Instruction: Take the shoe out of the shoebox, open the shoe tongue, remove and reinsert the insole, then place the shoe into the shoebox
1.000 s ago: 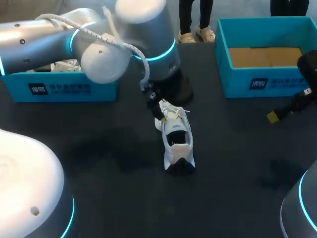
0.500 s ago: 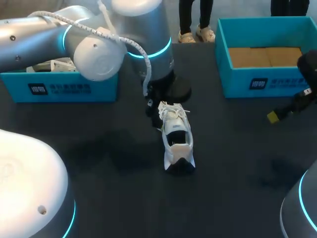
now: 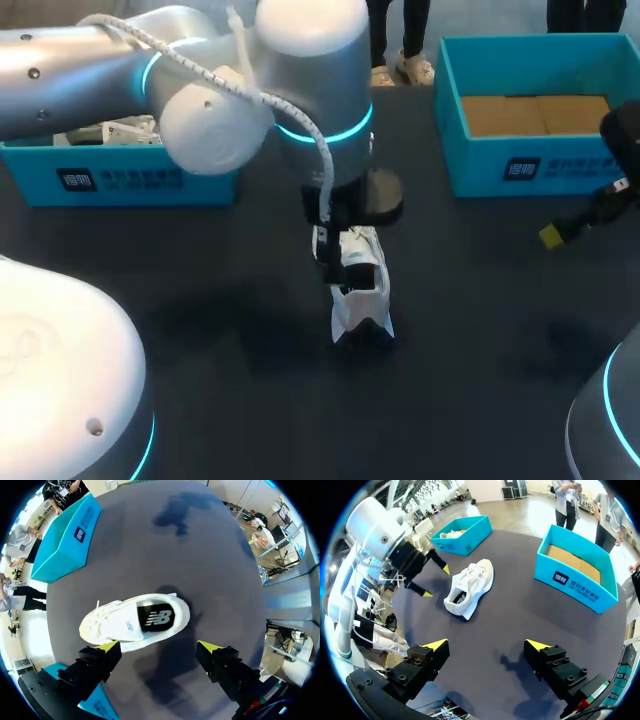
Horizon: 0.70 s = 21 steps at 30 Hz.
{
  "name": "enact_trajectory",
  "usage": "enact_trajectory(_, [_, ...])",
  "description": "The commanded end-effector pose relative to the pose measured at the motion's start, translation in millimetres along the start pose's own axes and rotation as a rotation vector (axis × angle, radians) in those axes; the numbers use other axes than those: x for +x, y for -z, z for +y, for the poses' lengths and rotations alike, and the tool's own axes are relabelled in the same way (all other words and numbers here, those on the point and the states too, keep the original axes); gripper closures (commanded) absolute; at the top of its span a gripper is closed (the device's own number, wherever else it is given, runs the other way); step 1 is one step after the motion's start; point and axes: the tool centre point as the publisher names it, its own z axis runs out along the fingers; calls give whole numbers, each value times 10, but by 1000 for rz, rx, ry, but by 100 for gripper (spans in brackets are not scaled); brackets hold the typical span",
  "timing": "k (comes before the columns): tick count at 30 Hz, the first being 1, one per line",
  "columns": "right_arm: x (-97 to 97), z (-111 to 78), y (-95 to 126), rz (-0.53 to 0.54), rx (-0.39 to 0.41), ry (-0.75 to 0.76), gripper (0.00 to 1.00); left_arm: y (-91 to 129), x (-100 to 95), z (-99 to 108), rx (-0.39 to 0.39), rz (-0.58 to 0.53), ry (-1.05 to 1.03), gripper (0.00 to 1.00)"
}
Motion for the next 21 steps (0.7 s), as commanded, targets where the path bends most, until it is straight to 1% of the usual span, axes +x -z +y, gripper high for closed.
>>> enact_trajectory(1, [5,-2,-13,-2,0,-1,0,-116,51,-131,-16,10,-2,0])
enact_trajectory(5, [5,-2,-13,-2,0,-1,0,-206,113,-202,-24,14,-4,0])
enact_trajectory(13, [5,-2,-13,-2,0,-1,0,-428,266,-341,-3,34,16,0])
enact_trajectory(16, [5,-2,-13,-2,0,-1,0,-474,295,-356,5,35,19,0])
enact_trajectory(17, [5,-2,-13,-2,0,-1,0,-544,319,-369,10,45,23,0])
enact_trajectory(21, [5,-2,-13,-2,0,-1,0,-624,357,-352,17,58,34,0])
